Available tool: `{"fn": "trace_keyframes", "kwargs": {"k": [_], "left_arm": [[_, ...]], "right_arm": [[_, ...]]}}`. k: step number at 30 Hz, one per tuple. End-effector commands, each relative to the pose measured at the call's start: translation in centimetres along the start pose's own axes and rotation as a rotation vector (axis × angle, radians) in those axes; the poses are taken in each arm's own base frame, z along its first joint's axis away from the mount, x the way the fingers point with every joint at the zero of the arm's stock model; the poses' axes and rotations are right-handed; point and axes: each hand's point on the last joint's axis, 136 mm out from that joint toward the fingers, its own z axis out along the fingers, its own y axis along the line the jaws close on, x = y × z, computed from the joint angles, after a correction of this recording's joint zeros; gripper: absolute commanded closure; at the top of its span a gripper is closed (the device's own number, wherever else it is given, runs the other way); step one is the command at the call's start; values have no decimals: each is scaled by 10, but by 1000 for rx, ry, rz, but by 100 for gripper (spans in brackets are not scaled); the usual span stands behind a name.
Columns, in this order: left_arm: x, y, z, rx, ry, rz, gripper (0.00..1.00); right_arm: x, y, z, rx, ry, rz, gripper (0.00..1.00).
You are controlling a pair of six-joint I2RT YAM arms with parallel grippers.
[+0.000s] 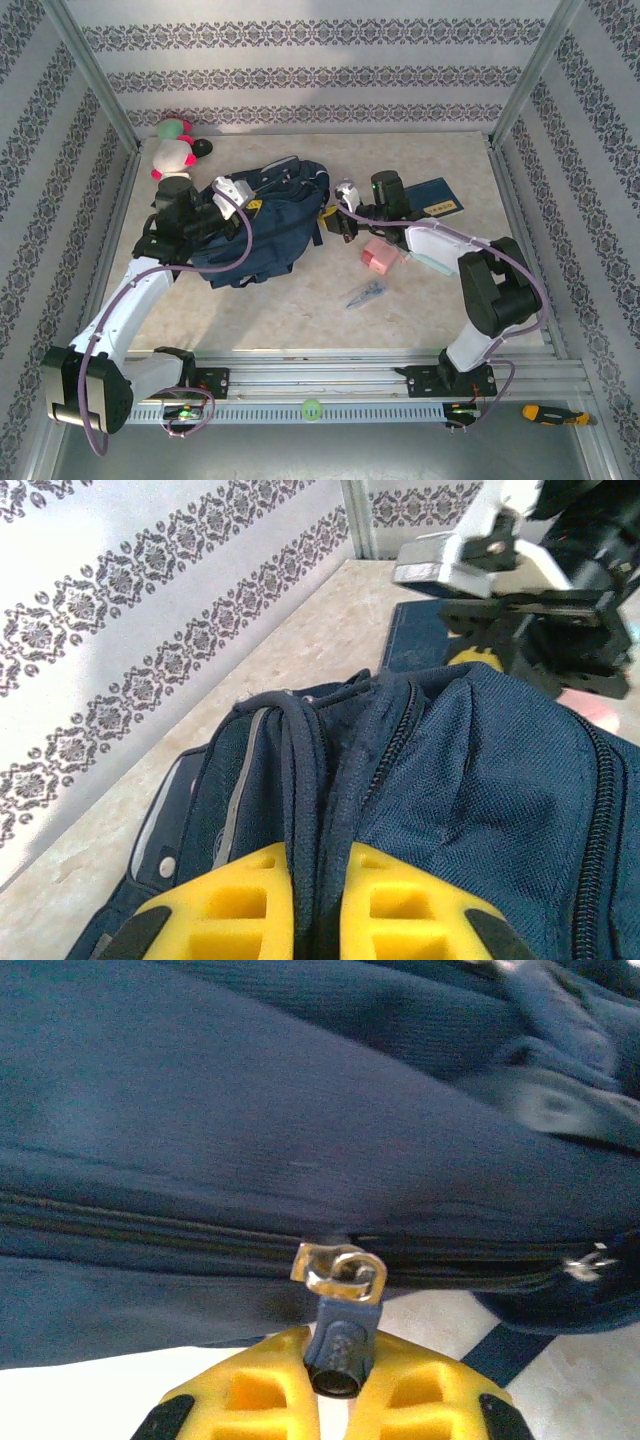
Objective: Pack the student bag
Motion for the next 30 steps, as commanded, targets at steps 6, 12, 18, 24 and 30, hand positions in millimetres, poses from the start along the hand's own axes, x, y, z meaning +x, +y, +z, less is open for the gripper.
{"fn": "trace_keyframes", "kwargs": {"k": [6, 12, 18, 24, 30], "left_arm": [[-3, 38, -3, -200, 39, 19, 100], [-11, 19, 0, -98, -31, 26, 100], [-22, 2, -2, -9, -97, 35, 100], [-27, -3, -4, 12, -121, 44, 100], [-28, -4, -6, 11, -128, 49, 100]], "right_arm": [[-5, 50, 1, 3, 45, -169, 100], [-9, 68, 2, -57, 28, -154, 100], [-20, 84, 8, -196, 6, -99, 94], [-27, 84, 10, -231, -20, -86, 88], [-36, 80, 8, -258, -50, -55, 77]]}}
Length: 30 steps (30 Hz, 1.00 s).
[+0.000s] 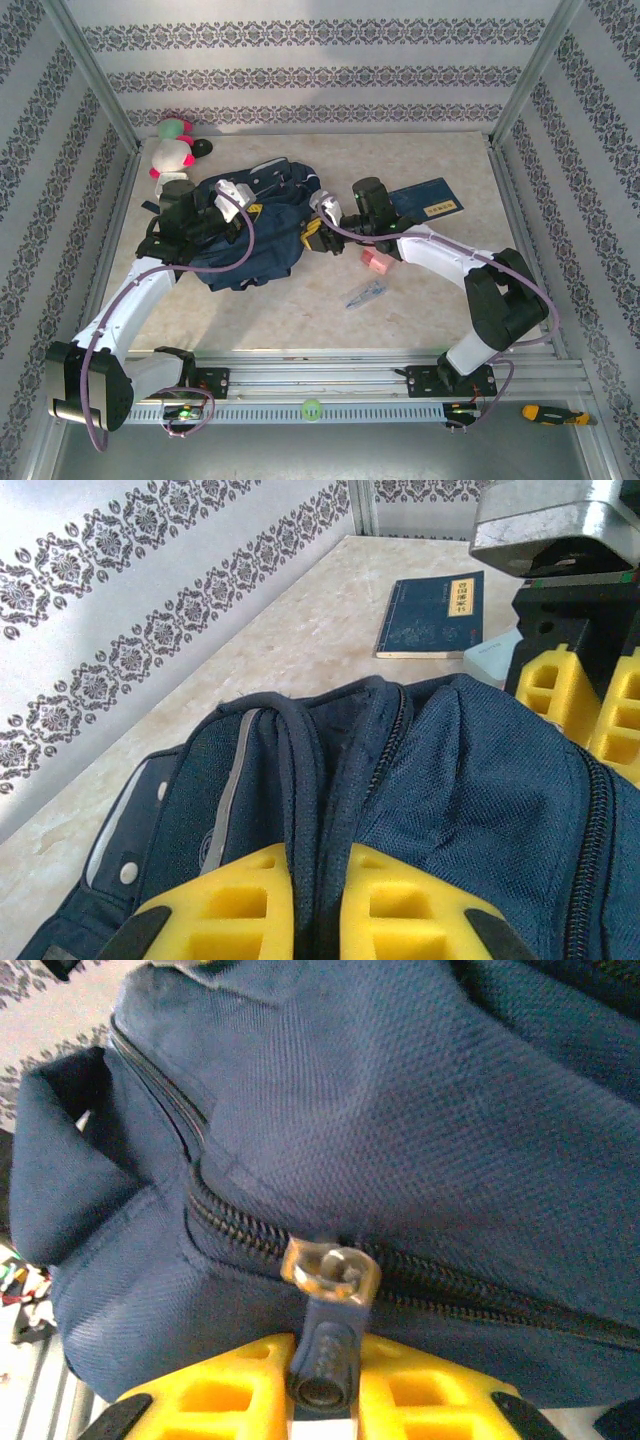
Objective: Pack the student bag
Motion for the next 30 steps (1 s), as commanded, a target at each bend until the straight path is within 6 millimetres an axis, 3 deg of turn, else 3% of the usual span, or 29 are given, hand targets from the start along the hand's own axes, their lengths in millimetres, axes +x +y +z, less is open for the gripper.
{"fn": "trace_keyframes", "kwargs": {"k": [1, 5, 12, 18, 19, 22, 30], "left_arm": [[-43, 0, -13, -7, -152, 93, 100], [-43, 0, -13, -9, -150, 94, 100], [-40, 8, -12, -53, -134, 84, 100], [-33, 24, -8, -173, -75, 68, 100], [-28, 36, -5, -261, -24, 45, 100], [-23, 43, 4, -347, 34, 17, 100], [1, 30, 43, -413, 162, -49, 100]], "right_arm": [[-29, 8, -3, -75, -79, -40, 75], [-30, 8, -5, -93, -90, -21, 79], [-25, 5, -8, -72, -89, 13, 100], [-25, 7, -11, -36, -91, 52, 100], [-27, 11, -12, -16, -93, 82, 100], [-28, 20, -10, -19, -79, 162, 100], [-9, 30, -10, 32, -20, 474, 100]]}}
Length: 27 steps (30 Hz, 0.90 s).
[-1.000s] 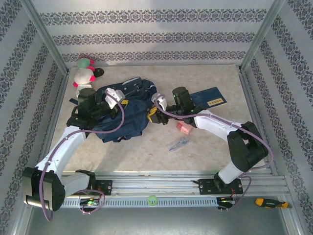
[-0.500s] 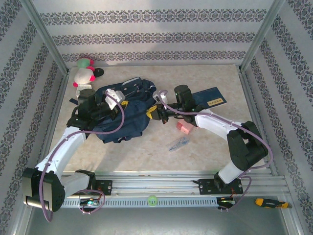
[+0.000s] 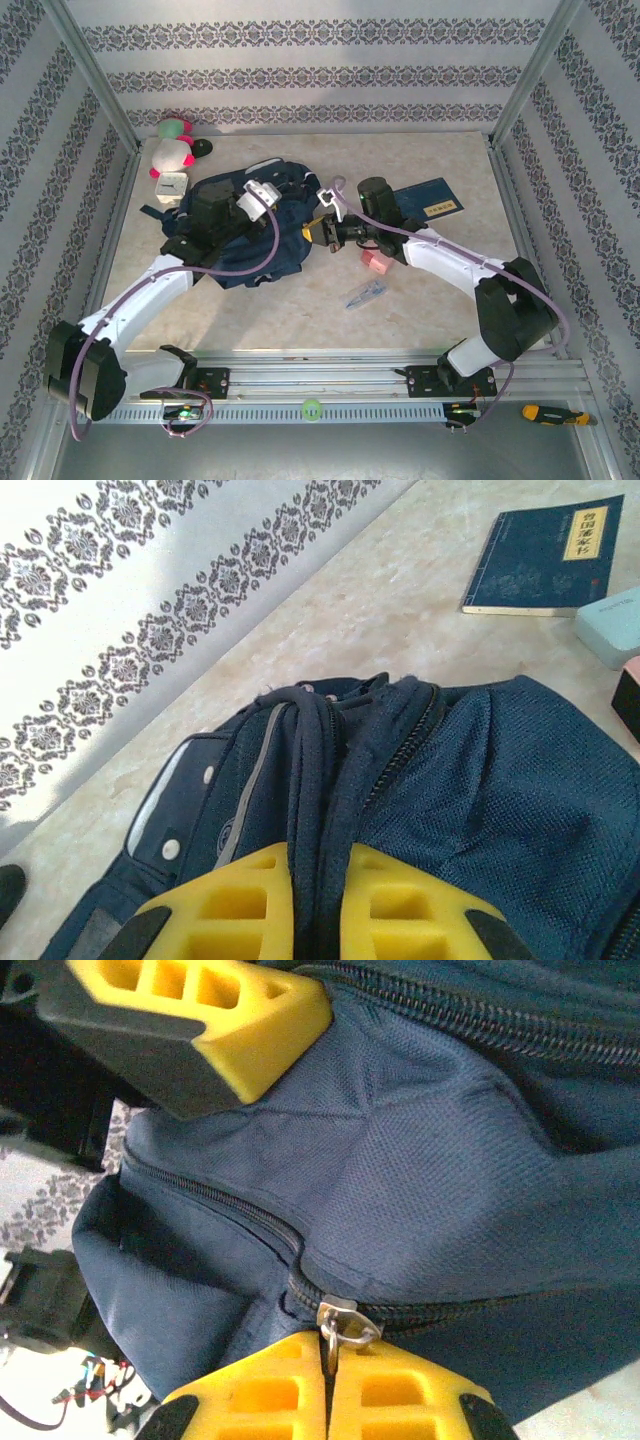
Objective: Pack the student bag
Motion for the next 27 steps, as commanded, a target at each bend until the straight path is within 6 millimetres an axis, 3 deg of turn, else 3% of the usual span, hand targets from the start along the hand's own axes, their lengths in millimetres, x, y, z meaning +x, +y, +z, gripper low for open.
{"fn": "trace_keyframes", "kwargs": {"k": [1, 6, 11, 17, 20, 23, 27], "left_arm": [[-9, 25, 10, -164, -4, -105, 100], [-15, -3, 27, -81, -33, -153, 100], [-18, -26, 35, 16, -54, -210, 100], [10, -47, 34, 86, 21, -75, 100], [20, -69, 31, 198, 30, -59, 100], [28, -81, 32, 251, 34, -96, 100], [27, -82, 41, 245, 8, -197, 100]], "right_arm": [[13, 26, 1, -35, 37, 183, 100], [30, 15, 11, -1, 79, 420, 100], [38, -6, 8, 84, 77, 523, 100], [47, -51, -36, 315, 115, 552, 100], [48, -64, -49, 412, 160, 509, 100], [54, -62, -44, 414, 210, 494, 100], [58, -41, -19, 330, 253, 465, 100]]}}
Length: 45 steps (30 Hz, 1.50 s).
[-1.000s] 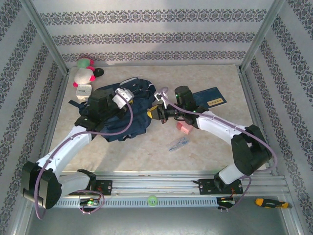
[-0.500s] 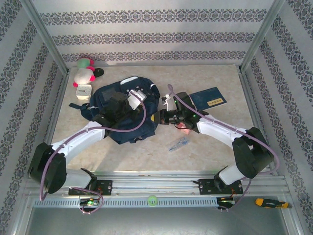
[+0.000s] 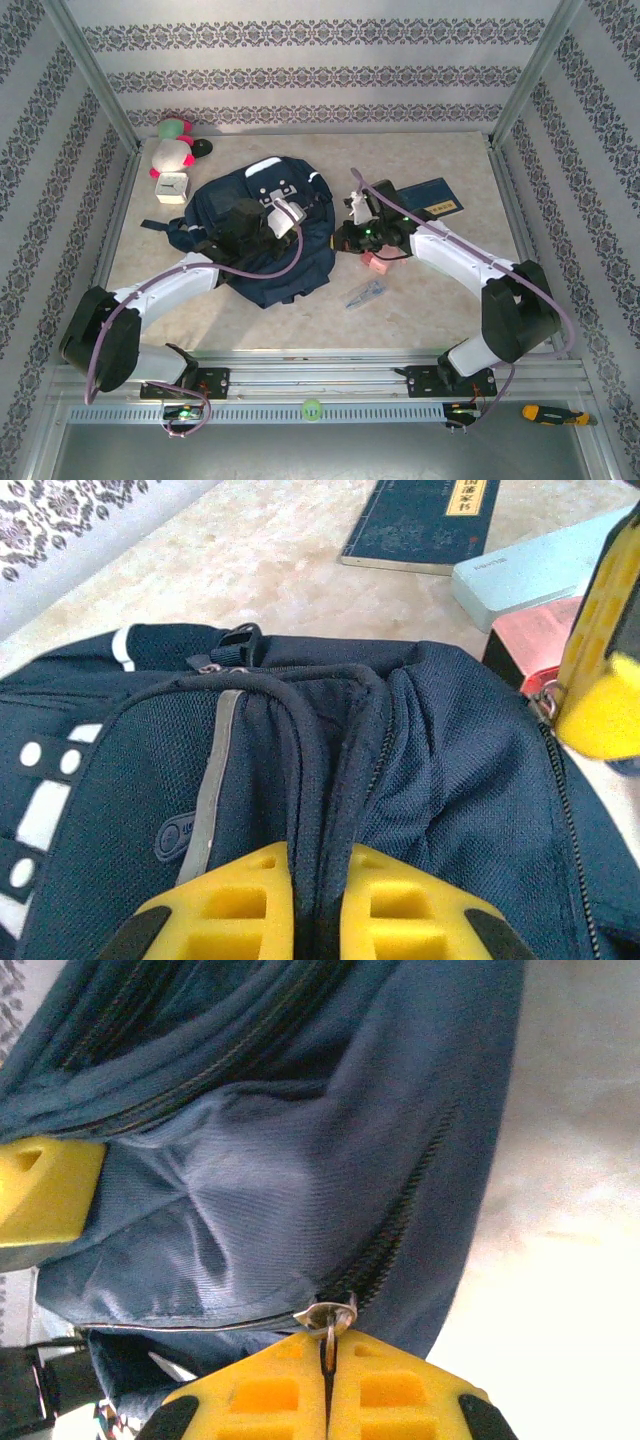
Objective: Pack the student bag
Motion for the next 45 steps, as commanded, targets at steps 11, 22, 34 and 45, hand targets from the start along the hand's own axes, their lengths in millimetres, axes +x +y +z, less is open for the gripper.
{"fn": "trace_keyframes", "kwargs": {"k": [11, 22, 34, 45], "left_arm": [[-39, 10, 31, -54, -164, -300, 100], [-50, 1, 33, -18, -229, -284, 100], [-65, -26, -16, 238, -381, -39, 100], [-67, -41, -20, 357, -411, -29, 100]], "right_arm": [[33, 74, 40, -255, 115, 12, 100], [37, 85, 50, -311, 79, 83, 88], [-16, 31, -15, -306, -172, 319, 34], [-56, 47, 4, -409, -305, 469, 62]]}}
